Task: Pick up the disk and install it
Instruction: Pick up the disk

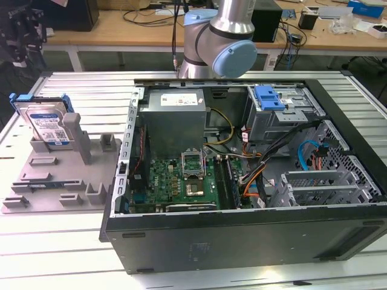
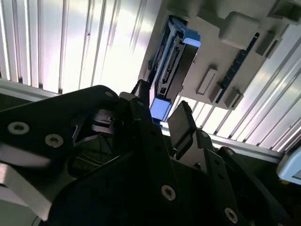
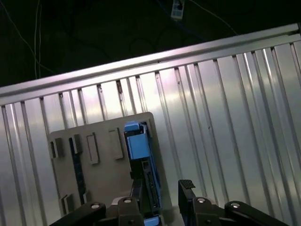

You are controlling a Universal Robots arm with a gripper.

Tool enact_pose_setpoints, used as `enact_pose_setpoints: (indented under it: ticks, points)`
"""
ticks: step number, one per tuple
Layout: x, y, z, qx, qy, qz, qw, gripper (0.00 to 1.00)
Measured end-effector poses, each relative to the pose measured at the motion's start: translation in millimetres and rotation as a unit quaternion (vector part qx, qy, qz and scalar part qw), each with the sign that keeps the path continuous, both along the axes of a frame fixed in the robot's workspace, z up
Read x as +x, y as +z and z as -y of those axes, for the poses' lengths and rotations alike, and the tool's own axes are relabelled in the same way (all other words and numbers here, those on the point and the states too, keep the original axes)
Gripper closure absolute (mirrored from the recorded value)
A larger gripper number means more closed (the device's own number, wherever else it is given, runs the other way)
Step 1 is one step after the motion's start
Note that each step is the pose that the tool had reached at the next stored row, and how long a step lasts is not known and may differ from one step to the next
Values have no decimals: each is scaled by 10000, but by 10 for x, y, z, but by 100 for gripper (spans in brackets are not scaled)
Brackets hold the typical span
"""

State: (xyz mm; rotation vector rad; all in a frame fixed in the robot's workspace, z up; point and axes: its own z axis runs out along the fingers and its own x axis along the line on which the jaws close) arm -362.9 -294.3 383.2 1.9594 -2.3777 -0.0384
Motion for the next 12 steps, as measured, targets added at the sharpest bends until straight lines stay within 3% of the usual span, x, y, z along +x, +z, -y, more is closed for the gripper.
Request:
enact_pose_setpoints:
  ticks: [3, 12]
  points:
    - [-3, 0, -1, -27, 196, -1, 9998, 56]
    - [-1, -1, -2, -33, 216, 1, 9998, 56]
